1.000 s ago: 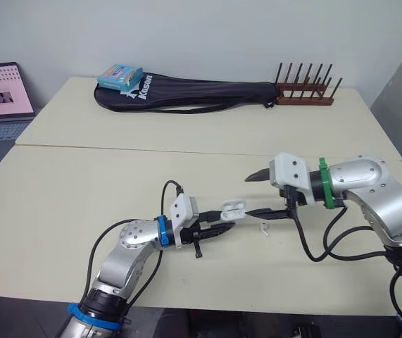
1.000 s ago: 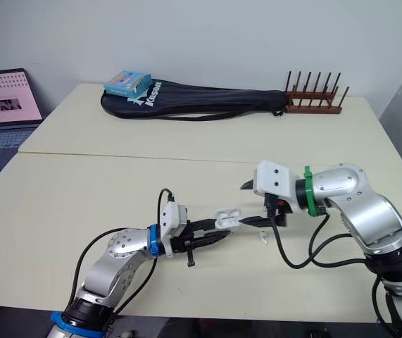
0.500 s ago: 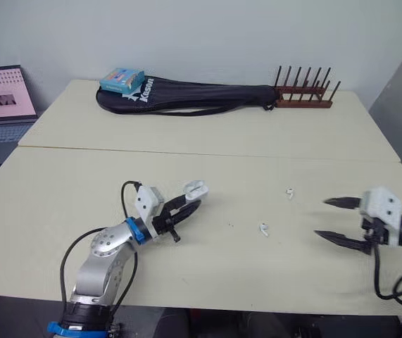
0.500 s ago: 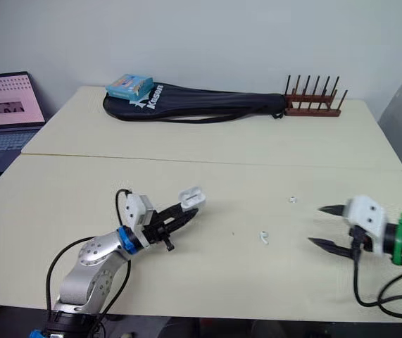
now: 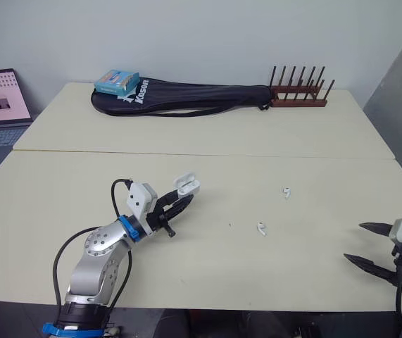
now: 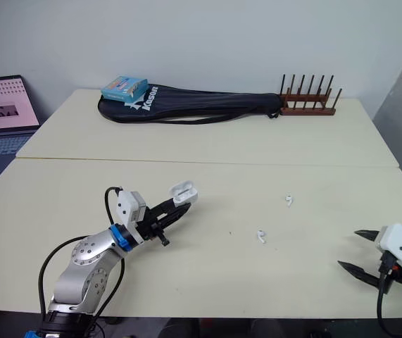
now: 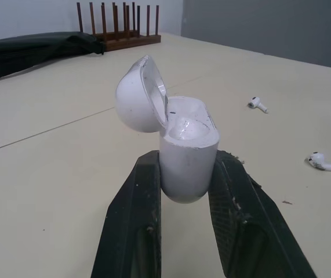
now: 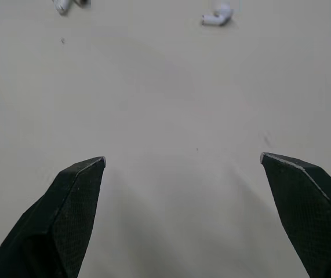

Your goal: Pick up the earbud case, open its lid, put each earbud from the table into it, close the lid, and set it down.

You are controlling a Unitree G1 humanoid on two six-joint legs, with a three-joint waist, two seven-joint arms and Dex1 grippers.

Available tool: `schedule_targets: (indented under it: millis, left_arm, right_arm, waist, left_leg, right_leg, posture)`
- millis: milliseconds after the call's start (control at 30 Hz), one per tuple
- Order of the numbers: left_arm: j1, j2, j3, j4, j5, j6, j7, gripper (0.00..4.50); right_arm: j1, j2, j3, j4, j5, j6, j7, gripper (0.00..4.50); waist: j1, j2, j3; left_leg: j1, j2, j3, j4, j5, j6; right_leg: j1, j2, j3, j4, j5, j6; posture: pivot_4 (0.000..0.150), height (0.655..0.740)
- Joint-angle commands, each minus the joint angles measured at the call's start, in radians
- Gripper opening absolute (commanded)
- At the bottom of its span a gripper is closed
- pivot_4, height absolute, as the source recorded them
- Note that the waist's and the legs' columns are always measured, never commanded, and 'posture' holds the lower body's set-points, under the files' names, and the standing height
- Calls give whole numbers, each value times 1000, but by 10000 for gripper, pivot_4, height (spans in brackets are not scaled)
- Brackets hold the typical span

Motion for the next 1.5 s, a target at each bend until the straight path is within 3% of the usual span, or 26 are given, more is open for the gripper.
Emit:
schedule_targets:
  millis: [33, 167, 300, 800, 933, 1233, 1400, 1500]
  left_arm:
    - [-1, 12, 10, -40, -5, -9, 0, 7460]
    - [3, 10, -2, -28, 2, -20, -7, 7460]
    - [8, 14, -13, -18, 9, -31, -24, 7460]
    - [2, 10, -16, 6, 22, -46, -44, 7460]
    - [4, 11, -15, 1, 22, -43, -43, 7460]
    - [19, 10, -15, -13, 24, -40, -36, 7460]
    - [41, 10, -20, -39, 22, -31, -31, 7460]
    - [60, 16, -21, -67, 19, -22, -30, 7460]
  right_arm:
    - [-34, 40, 78, -178, 78, 106, -75, 45000]
    - [-148, 159, 297, -272, 7, 217, -268, 45000]
    - [-226, 262, 440, -253, -92, 246, -412, 45000]
    - [-254, 457, 632, -143, -218, 287, -629, 45000]
    - [-217, 454, 622, -154, -209, 308, -625, 36041]
    - [-231, 395, 593, -158, -175, 338, -575, 4304]
    - [-298, 216, 570, -125, -121, 268, -357, 4141]
    - [-345, 65, 542, -54, -80, 126, -138, 4141]
  waist:
    - [0, 0, 0]
    - [1, -1, 0]
    - [3, -1, -1]
    - [2, -2, -1]
    - [2, -2, -1]
    - [3, -3, -2]
    - [3, -3, -2]
    - [3, -3, -1]
  left_leg:
    - [0, 0, 0, 0, 0, 0]
    - [-1, 0, -1, 0, 0, 0]
    - [-1, 0, 0, 0, 0, 0]
    - [-2, 0, 0, -1, 0, 0]
    - [-1, 0, 0, -1, 0, 0]
    - [-1, 0, 0, -1, 0, 0]
    - [-2, -1, 0, -1, 0, 0]
    - [-2, -1, -1, -1, 0, 0]
  right_leg:
    - [0, 0, 0, 0, 0, 0]
    - [0, 0, 0, 0, 0, 0]
    - [-2, 0, 0, 0, 0, 0]
    - [-3, 0, 0, 0, 0, 0]
    - [-3, 0, 0, 0, 0, 0]
    - [-2, 0, -1, 0, 0, 0]
    - [-2, -1, -1, -1, 0, 0]
    - [-2, -1, -1, -2, 0, 0]
  posture:
    - [1500, 7157]
    - [1500, 7157]
    - [1500, 7157]
    - [1500, 7157]
    - [1500, 7157]
    - [1500, 7157]
    - [1500, 7157]
    - [1500, 7157]
